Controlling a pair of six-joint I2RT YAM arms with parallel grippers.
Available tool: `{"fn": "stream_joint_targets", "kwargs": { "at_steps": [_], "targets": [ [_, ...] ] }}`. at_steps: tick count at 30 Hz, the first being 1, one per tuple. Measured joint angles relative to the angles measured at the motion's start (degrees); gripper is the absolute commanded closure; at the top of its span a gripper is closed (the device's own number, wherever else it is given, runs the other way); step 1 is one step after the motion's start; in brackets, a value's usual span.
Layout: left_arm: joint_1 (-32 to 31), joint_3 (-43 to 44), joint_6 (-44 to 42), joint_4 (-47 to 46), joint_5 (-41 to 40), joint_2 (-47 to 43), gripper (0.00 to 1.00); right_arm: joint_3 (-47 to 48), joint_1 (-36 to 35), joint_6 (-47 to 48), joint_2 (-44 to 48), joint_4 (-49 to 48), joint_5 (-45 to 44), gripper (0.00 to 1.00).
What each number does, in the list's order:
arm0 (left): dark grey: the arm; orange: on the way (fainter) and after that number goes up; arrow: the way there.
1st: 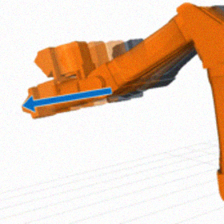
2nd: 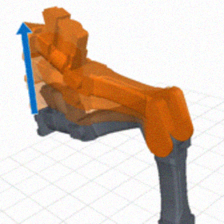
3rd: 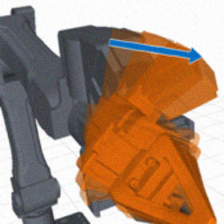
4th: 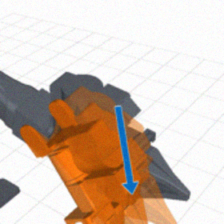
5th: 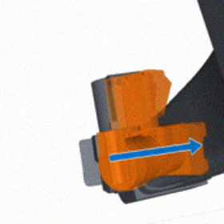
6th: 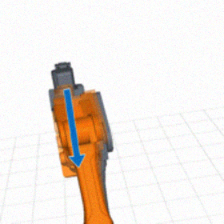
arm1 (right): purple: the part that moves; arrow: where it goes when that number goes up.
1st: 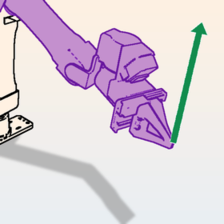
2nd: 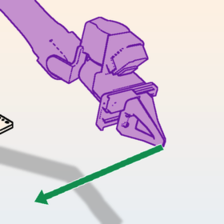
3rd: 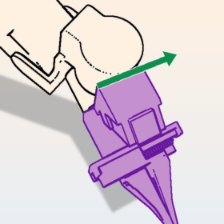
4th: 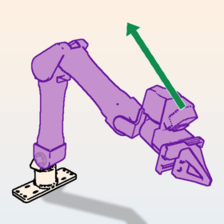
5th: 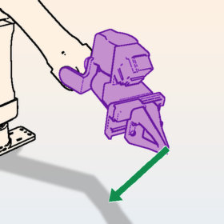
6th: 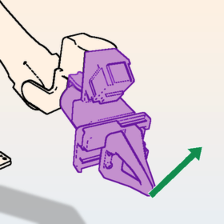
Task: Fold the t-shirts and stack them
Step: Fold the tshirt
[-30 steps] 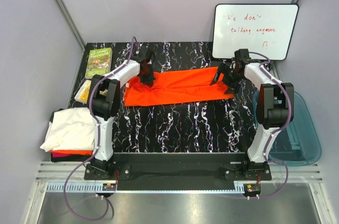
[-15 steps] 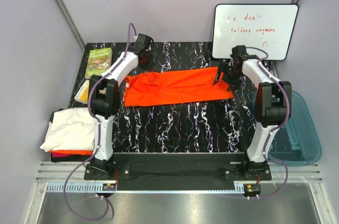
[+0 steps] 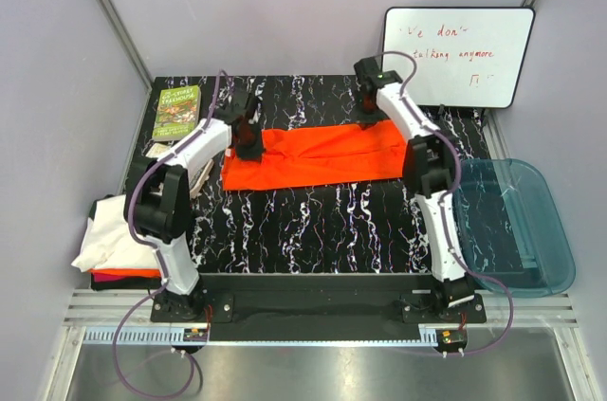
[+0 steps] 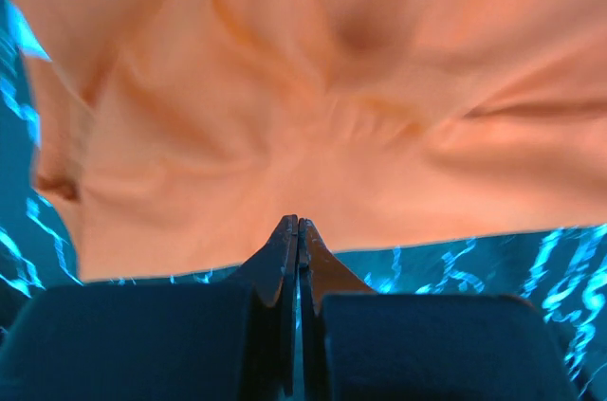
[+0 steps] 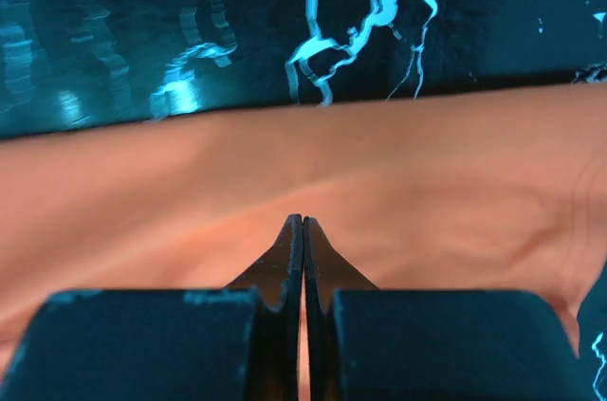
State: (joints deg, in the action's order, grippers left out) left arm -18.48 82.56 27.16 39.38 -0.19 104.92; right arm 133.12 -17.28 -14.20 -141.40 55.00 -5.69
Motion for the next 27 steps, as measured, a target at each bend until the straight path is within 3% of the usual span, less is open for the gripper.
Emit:
{"fn": "stream_joint_targets", "kwargs": {
  "at_steps": [5,12,19,27],
  "targets": [
    [-1.5,-3.3,0.6,1.7,1.9,3.0,1.00,8.4,-0.4,1.1,-8.8,5.0,-7.5,1.00],
    [-2.9,1.2,1.4,5.5,1.4,10.8,1.00,5.8,-0.3,2.1,-8.5,7.2,-17.9,1.00],
    [-2.7,16.1,1.2,12.2,-2.6,20.5,1.00,-12.8,-0.9,3.1,1.0,6.6,-21.4,1.00],
    [-0.1,38.8,0.3,19.3,-3.0,33.6,1.00,-32.2,-7.0,3.0,11.9,10.3,-13.9,1.00]
  ]
}}
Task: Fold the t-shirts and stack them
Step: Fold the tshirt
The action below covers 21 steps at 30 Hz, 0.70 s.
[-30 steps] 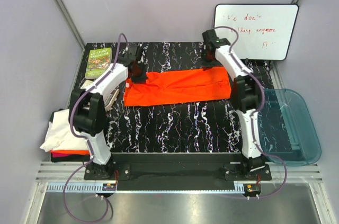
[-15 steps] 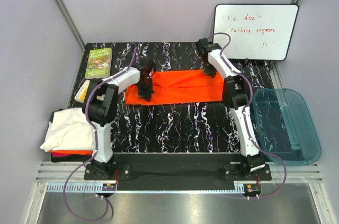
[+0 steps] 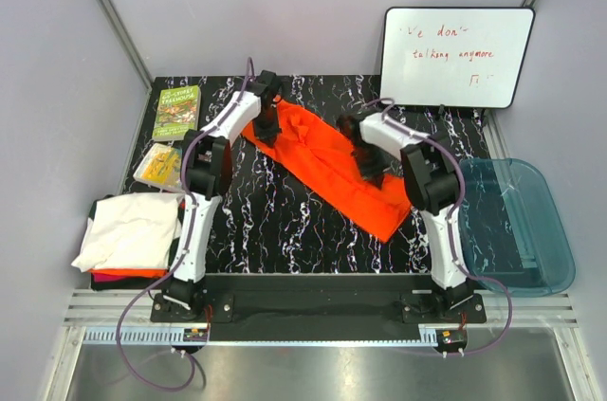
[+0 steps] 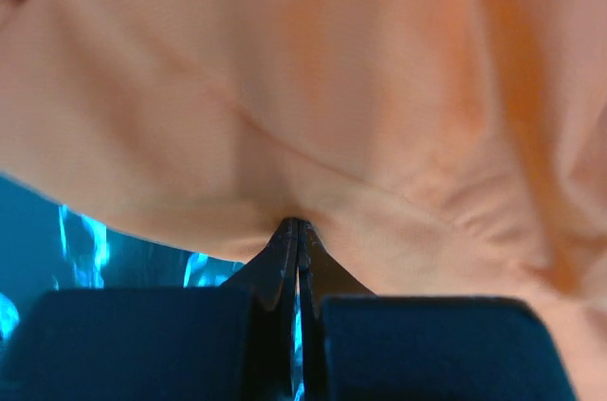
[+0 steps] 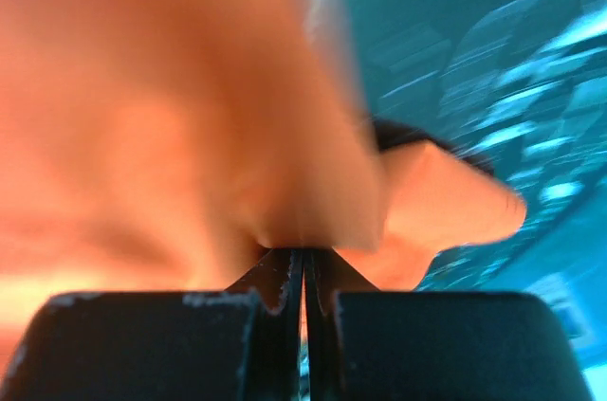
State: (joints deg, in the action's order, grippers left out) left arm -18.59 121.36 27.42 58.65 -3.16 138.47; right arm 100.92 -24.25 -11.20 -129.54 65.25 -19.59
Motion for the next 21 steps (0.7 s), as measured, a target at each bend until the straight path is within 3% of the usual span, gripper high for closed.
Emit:
{"fn": "stream_joint_targets", "kwargs": {
  "at_steps": [4,7,9,15,21],
  "targets": [
    [1.3,17.0,-0.4,0.4,4.0,9.6,1.00,-3.5,-6.2,0.0,2.8,0.7,8.7,1.00],
    [2.3,21.0,-0.5,-2.0,8.0,12.3,1.00,-3.7,-9.4,-0.1,3.6,0.5,13.3,1.00],
    [2.7,15.8,-0.9,-5.1,9.9,9.5,1.00,-3.3,-9.8,-0.4,3.9,0.7,14.6,1.00],
    [0.9,-12.8,-2.4,-10.7,13.7,-10.3,1.00,5.8,-8.6,-1.6,3.9,1.4,14.3,1.00],
    [-8.3,-27.8,-2.1,-15.7,17.6,-27.1,1.00,19.5,-8.3,-2.1,1.9,1.3,12.9,1.00]
  ]
}}
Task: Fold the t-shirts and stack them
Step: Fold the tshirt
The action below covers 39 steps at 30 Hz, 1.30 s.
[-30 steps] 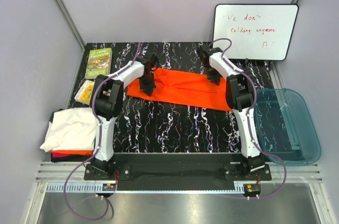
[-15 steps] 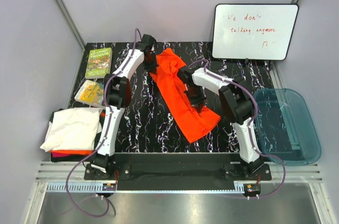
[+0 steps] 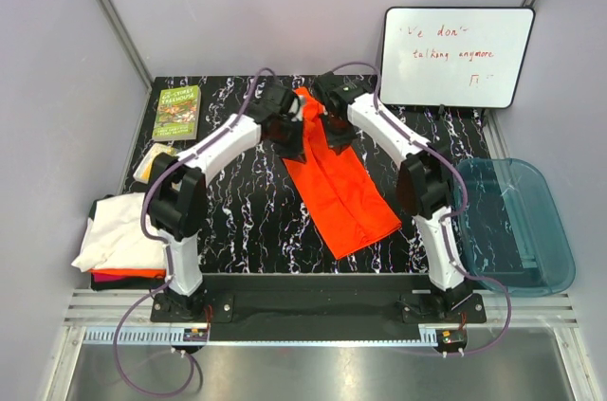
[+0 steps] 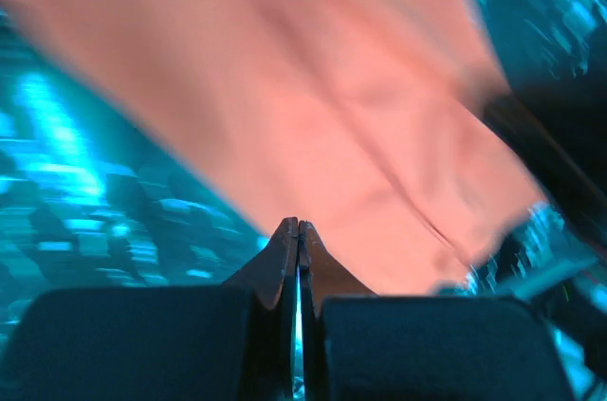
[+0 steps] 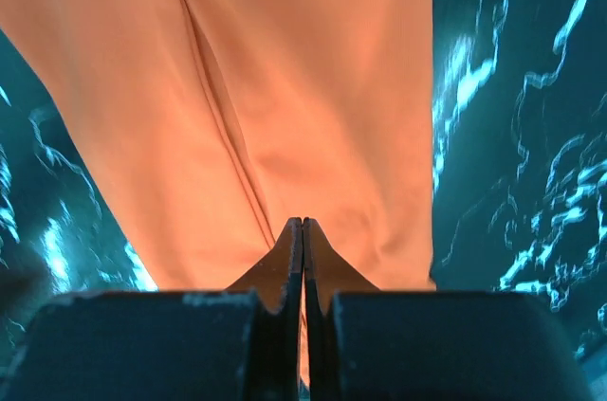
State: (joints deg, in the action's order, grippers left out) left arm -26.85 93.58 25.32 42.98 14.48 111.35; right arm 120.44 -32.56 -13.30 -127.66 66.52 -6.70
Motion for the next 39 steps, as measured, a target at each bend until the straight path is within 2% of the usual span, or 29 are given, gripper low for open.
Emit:
{"fn": "stream_joint_targets", "kwargs": {
  "at_steps": [5,10,17,23,31,33,39],
  "targets": [
    [-8.5,-3.6,3.3,-3.6,2.1,-1.9,1.00,9.5,0.3,0.1,-7.7,-0.2,-0.3,1.00],
    [-10.8,-6.8,3.9,-4.3,4.3,0.3,1.00,14.8,3.3,-1.0,-15.8,1.5,-0.3,1.00],
    [-15.8,-10.8,4.3,-5.3,6.7,2.7,1.00,15.8,12.2,-3.9,-17.1,2.3,-0.3,1.00],
    [-15.7,-12.7,4.3,-5.5,7.2,5.1,1.00,16.3,18.1,-3.9,-16.5,2.3,-0.4,1.00],
    [-14.8,-13.7,4.5,-2.5,7.3,5.5,1.00,16.0,16.6,-2.8,-13.4,2.3,0.3,1.00],
    [-14.4,-14.9,4.5,-1.9,6.8,4.5,1.00,14.9,16.3,-2.3,-11.8,2.3,0.4,0.96],
    [-9.3,-20.9,3.1,4.1,2.4,-0.5,1.00,8.4,16.2,-0.6,-5.7,1.6,0.9,0.93]
  ]
}}
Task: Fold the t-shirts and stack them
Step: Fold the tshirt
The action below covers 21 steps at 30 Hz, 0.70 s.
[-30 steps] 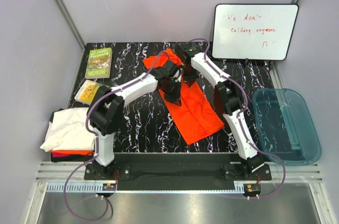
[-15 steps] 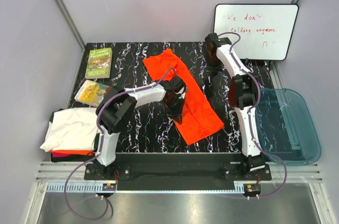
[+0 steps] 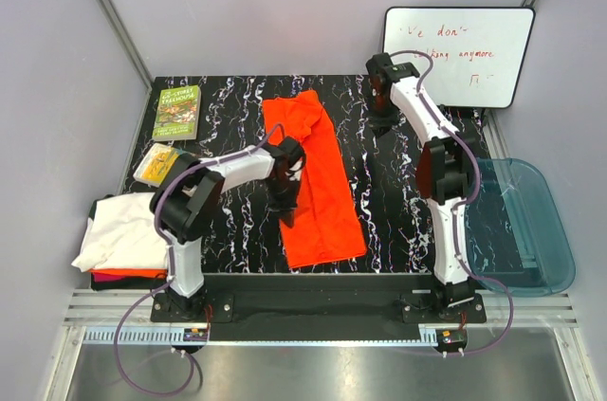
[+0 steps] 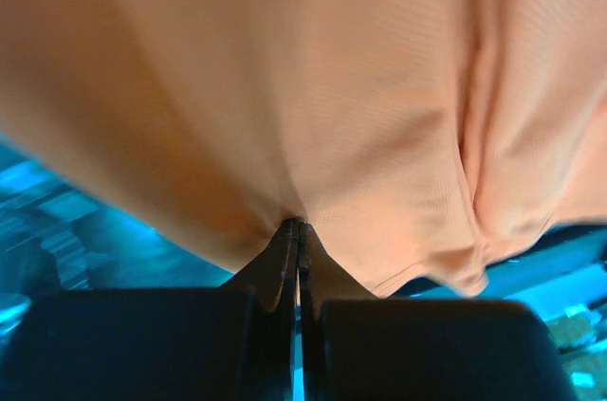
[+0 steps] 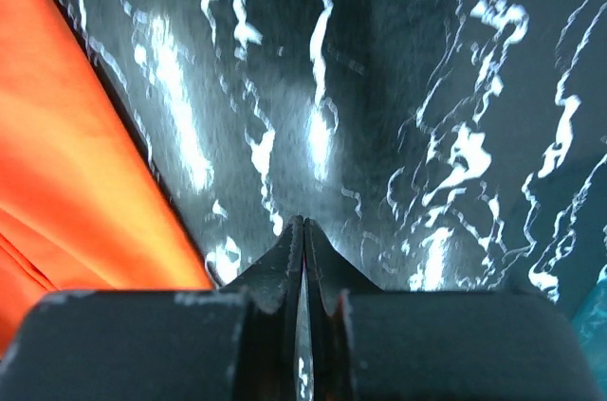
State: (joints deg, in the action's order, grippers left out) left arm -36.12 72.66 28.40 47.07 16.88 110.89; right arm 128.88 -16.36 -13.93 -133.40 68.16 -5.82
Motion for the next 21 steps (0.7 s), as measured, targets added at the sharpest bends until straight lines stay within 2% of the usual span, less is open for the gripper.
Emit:
{"fn": "stream_joint_targets", "kwargs": {
  "at_steps": [4,9,18,21],
  "targets": [
    [3.5,-2.5,-2.0,4.0,-4.1,-2.6,1.00,-4.4,0.0,0.2,2.7,-1.7,3.0,1.00],
    [4.2,-5.6,-3.6,7.5,-7.8,-6.4,1.00,-4.5,-0.3,-0.5,2.4,-4.7,8.9,1.00],
    [4.0,-5.2,-4.4,10.1,-8.2,-18.4,1.00,19.3,-7.5,-1.2,-12.7,-7.5,11.8,1.00],
    [4.0,-3.2,-4.1,10.3,-8.2,-21.6,1.00,23.9,-9.2,-2.8,-17.9,-8.7,14.0,1.00]
  ]
}}
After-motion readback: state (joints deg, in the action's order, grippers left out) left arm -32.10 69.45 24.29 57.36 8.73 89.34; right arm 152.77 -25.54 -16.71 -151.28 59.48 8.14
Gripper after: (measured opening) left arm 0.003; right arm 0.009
